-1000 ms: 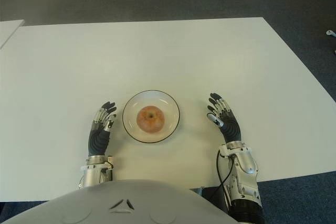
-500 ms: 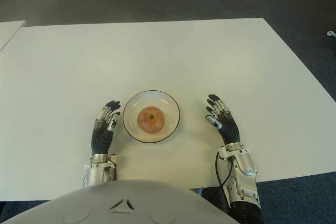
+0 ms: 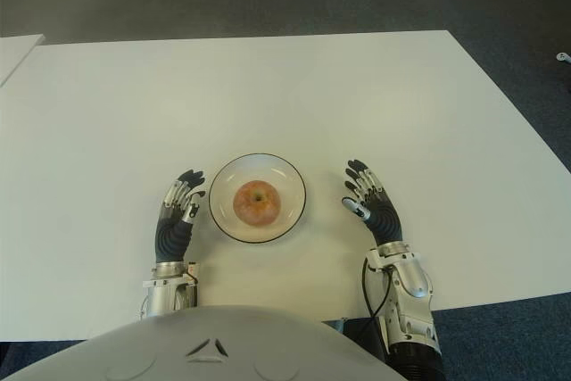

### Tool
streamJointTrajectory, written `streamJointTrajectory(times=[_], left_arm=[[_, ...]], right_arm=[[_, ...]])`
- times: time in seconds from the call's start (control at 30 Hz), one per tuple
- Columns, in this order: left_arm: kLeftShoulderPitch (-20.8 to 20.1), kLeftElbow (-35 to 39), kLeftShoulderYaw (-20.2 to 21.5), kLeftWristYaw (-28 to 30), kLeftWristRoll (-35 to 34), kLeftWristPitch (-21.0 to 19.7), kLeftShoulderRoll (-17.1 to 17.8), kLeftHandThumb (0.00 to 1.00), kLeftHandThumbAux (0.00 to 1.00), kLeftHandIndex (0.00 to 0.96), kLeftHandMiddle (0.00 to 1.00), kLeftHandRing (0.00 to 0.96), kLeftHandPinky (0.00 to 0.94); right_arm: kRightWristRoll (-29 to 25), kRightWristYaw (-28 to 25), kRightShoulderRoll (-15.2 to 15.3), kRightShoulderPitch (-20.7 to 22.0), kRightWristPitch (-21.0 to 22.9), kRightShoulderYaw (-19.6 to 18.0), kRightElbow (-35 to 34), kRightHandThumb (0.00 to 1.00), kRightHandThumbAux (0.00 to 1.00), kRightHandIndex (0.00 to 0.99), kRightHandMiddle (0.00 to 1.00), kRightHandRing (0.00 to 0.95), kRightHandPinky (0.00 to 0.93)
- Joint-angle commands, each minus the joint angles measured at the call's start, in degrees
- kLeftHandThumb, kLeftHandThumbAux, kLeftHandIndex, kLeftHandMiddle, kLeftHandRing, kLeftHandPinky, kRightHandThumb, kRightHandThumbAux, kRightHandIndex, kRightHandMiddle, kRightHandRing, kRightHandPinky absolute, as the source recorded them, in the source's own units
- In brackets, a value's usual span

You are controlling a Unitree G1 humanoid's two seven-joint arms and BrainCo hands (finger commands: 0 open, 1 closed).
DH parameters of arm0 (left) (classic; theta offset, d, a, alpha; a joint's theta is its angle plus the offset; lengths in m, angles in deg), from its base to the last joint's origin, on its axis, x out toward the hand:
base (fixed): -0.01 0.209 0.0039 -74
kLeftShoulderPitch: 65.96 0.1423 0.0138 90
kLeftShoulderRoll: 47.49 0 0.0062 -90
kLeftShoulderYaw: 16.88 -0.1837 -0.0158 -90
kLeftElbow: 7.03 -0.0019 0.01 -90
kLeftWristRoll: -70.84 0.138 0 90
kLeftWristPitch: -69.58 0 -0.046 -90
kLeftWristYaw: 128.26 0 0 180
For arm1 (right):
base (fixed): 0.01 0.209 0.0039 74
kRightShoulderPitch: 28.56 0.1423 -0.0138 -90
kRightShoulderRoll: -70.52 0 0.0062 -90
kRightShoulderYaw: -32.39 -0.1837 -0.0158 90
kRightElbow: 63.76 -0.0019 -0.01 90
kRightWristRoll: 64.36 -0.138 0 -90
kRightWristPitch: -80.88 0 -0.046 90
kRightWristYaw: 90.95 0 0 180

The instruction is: Put the apples into the plate.

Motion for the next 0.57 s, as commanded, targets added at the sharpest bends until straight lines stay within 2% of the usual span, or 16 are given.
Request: streamJointTrajectory(times=[0.03,0.17,0.3,0.33,0.43,0.57], left_arm=[[-5.4,-16.0,1.2,0.0,0.2,-4.3,0.6,0.050,0.449,0.137,0.210,0.230,0.297],[-4.2,-13.9,0.9,0.3,-0.1,-6.0,-0.1,0.057,0.449,0.125,0.209,0.232,0.300],[3.3,-0.8,-1.7,0.7,0.7,-11.8,-2.1,0.071,0.458,0.108,0.201,0.226,0.286],[5.2,2.8,-2.6,0.9,0.5,-14.4,-2.6,0.072,0.458,0.106,0.200,0.225,0.285],[8.5,9.6,-4.3,1.4,-0.2,-20.3,-3.4,0.067,0.466,0.092,0.191,0.215,0.257],[6.9,8.6,-3.0,1.5,-2.9,-25.4,-4.1,0.055,0.489,0.077,0.165,0.177,0.187]], right_arm=[[1.8,0.5,-0.6,-1.9,4.4,2.0,0.9,0.143,0.635,0.055,0.038,0.014,0.026],[1.8,0.7,-0.6,-2.1,4.3,2.1,0.6,0.147,0.627,0.063,0.042,0.014,0.028],[2.4,1.1,-0.4,-2.2,4.1,2.2,0.1,0.145,0.604,0.076,0.058,0.023,0.035],[2.4,1.2,-0.2,-2.3,4.2,2.2,-0.2,0.145,0.602,0.077,0.059,0.024,0.036],[2.5,1.3,0.1,-2.5,4.4,2.2,-0.7,0.147,0.594,0.085,0.068,0.029,0.042],[2.3,1.7,0.4,-2.9,5.0,2.0,-1.4,0.153,0.600,0.087,0.073,0.030,0.031]])
